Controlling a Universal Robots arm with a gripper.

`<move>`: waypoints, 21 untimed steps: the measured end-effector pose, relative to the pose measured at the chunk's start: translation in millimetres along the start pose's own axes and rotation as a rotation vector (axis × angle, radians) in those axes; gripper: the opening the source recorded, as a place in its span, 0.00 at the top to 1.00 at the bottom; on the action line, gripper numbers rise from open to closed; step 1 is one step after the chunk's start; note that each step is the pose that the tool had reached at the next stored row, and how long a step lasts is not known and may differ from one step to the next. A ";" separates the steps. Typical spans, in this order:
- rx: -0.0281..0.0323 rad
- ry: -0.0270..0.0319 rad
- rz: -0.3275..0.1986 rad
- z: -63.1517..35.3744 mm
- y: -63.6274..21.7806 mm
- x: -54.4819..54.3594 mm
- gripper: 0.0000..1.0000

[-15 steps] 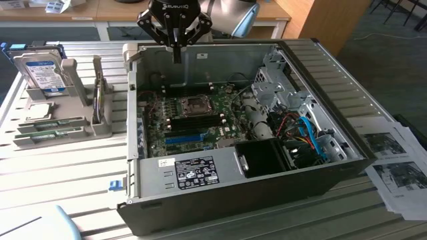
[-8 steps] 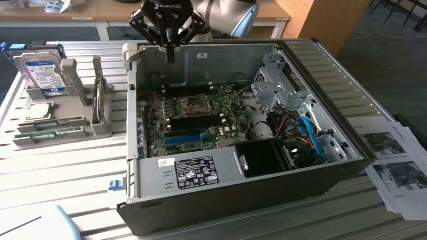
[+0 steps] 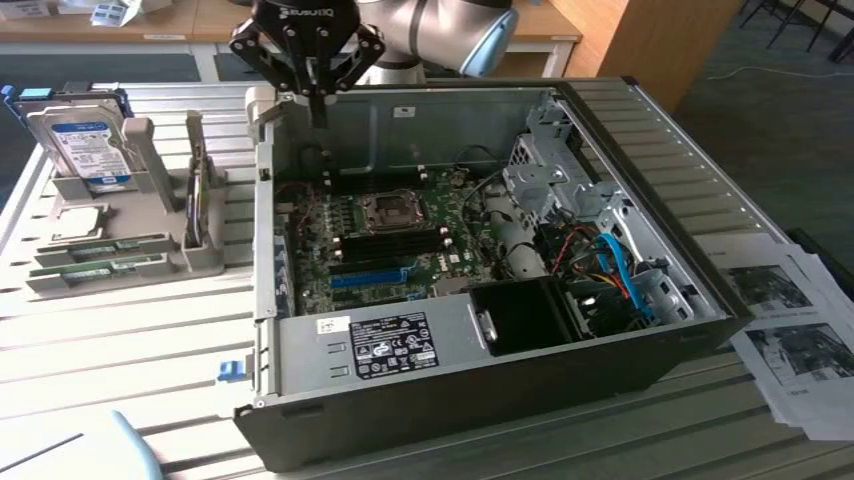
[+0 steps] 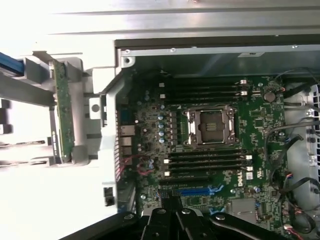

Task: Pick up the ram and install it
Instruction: 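Reach for the ram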

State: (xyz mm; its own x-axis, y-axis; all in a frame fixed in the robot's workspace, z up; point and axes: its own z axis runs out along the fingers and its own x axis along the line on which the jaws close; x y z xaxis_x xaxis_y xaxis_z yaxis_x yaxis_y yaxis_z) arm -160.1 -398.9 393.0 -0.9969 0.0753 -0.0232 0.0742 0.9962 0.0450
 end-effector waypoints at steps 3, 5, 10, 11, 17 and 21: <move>0.0001 0.0000 0.000 -0.3 -0.7 9.9 0.91; 0.0000 -0.0001 0.000 -0.4 -1.2 15.8 0.91; 0.0000 -0.0001 0.000 -0.8 -2.3 31.2 0.91; 0.0000 -0.0001 0.000 -0.9 -2.5 34.5 0.91; 0.0000 -0.0001 0.000 -1.3 -3.8 51.9 0.91; 0.0000 -0.0001 0.000 -1.6 -4.6 62.5 0.91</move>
State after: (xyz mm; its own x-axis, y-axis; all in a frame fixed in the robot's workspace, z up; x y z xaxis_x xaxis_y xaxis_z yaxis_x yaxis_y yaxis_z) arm -222.8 -398.9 393.0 -0.9969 0.0753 -0.0233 0.0742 0.9962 0.0450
